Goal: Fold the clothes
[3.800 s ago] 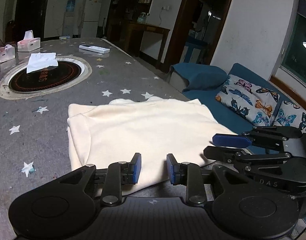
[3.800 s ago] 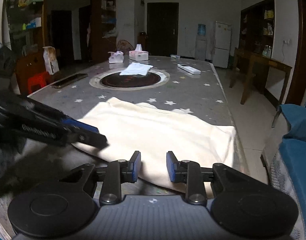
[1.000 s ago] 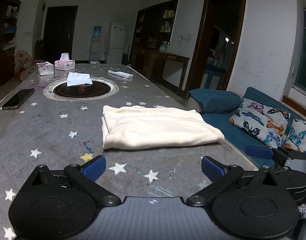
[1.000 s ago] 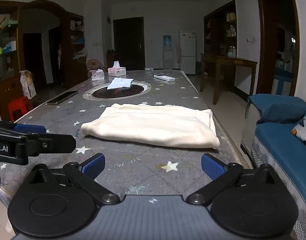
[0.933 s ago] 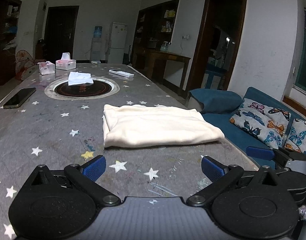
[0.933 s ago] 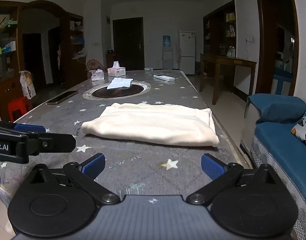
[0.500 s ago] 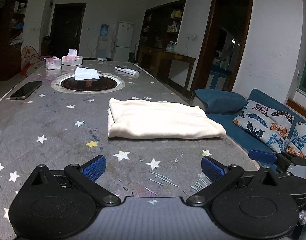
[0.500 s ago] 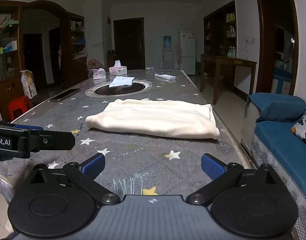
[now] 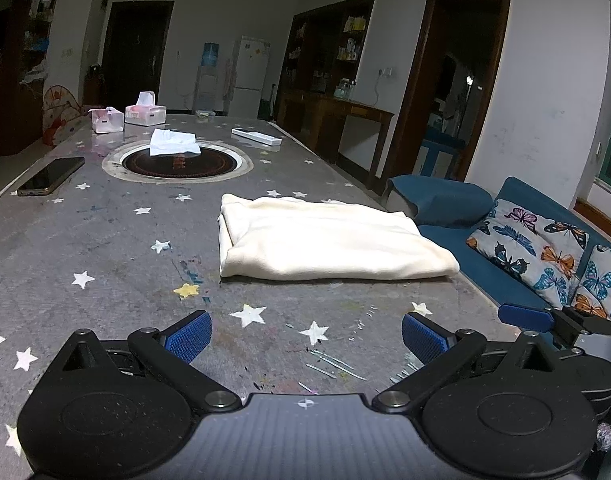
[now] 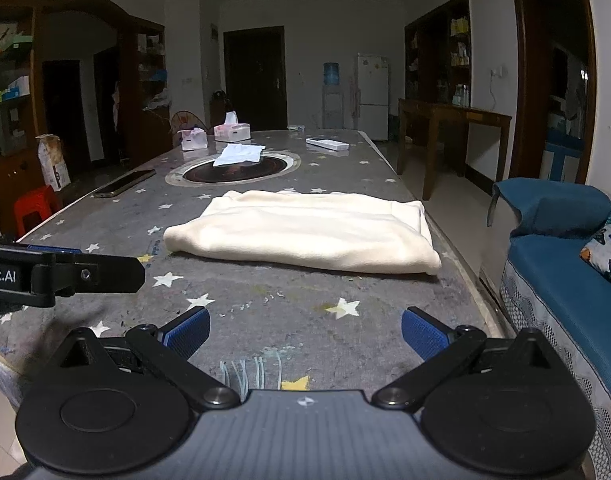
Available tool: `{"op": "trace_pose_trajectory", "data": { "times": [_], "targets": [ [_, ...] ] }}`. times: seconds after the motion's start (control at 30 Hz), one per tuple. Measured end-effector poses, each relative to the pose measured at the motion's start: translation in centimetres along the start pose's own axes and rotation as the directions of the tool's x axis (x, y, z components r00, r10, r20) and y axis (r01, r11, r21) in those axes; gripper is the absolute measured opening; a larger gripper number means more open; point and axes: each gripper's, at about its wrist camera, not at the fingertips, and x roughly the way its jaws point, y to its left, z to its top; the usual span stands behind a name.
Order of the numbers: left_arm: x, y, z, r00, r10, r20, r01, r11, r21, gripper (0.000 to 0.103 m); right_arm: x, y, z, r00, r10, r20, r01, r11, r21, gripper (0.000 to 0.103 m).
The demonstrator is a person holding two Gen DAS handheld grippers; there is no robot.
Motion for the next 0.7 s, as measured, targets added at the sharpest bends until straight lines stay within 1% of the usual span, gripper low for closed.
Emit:
{"op": "trace_pose_trajectory", "data": {
  "times": [0.13, 0.37, 0.7],
  "targets": [
    [0.6, 0.2, 0.4, 1.000, 0.000, -0.012, 0.000, 1.000, -0.004, 0.103, 0.5, 0.0, 0.3, 1.000, 0.003, -0.011, -0.003, 1.000, 0.003, 0.103],
    [1.6, 0.4, 1.0, 0.999, 0.002, -0.032, -0.002, 1.000, -0.003, 0.103, 1.8, 0.2, 0.8, 0.998, 0.039, -0.040, -0.039, 0.999, -0.006, 0.103],
    [2.9, 0.5, 1.9, 0.999, 0.001, -0.051, -0.001, 1.000, 0.001, 0.103, 3.0, 0.0, 1.5, 0.997, 0.058, -0.057, -0.058, 0.998, 0.001, 0.103]
  ]
}}
